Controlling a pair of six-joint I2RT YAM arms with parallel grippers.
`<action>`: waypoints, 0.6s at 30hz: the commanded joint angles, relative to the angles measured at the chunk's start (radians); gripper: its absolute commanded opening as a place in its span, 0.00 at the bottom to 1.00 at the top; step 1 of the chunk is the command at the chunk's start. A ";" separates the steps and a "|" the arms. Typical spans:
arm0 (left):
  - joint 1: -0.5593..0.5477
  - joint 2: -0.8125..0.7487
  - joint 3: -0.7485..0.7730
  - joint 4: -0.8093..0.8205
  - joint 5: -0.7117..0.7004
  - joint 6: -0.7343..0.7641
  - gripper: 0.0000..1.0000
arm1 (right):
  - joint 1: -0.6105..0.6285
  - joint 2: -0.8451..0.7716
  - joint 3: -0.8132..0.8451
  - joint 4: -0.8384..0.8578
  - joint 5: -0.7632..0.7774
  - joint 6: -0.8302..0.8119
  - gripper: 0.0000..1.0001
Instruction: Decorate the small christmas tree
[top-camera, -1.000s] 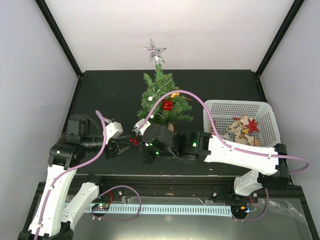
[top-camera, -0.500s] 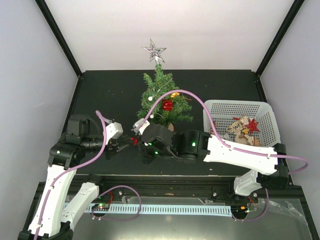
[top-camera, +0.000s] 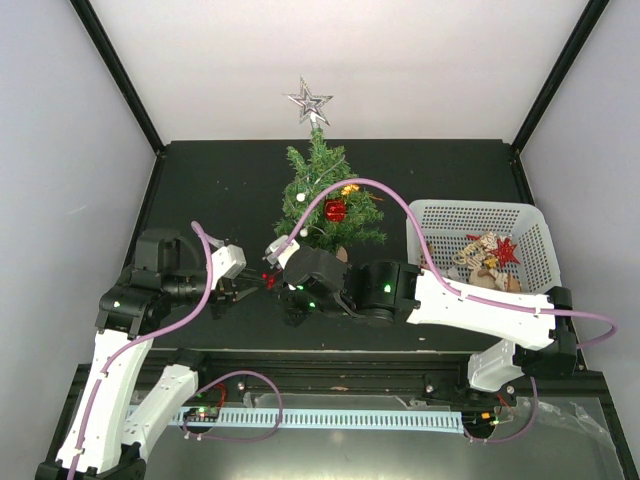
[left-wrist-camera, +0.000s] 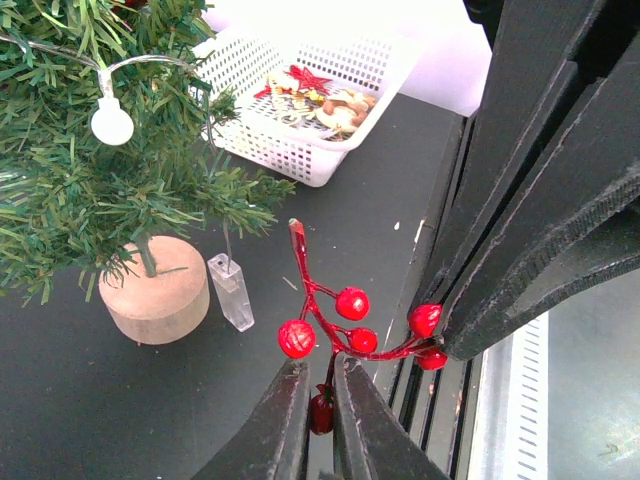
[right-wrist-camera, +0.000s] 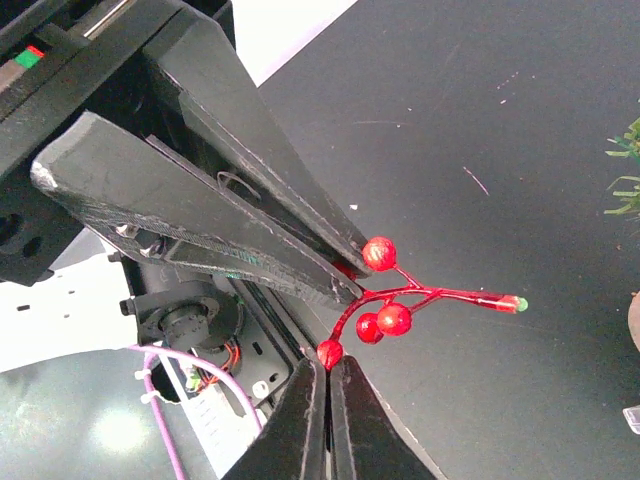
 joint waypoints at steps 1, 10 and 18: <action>-0.002 -0.014 0.032 -0.006 0.003 0.008 0.09 | 0.006 -0.003 0.027 0.015 0.019 0.005 0.04; -0.001 -0.022 0.029 0.001 -0.012 0.003 0.09 | 0.007 -0.026 0.008 0.009 0.055 0.018 0.14; -0.001 -0.020 0.040 -0.001 -0.037 0.002 0.09 | 0.007 -0.078 -0.018 -0.004 0.138 0.039 0.42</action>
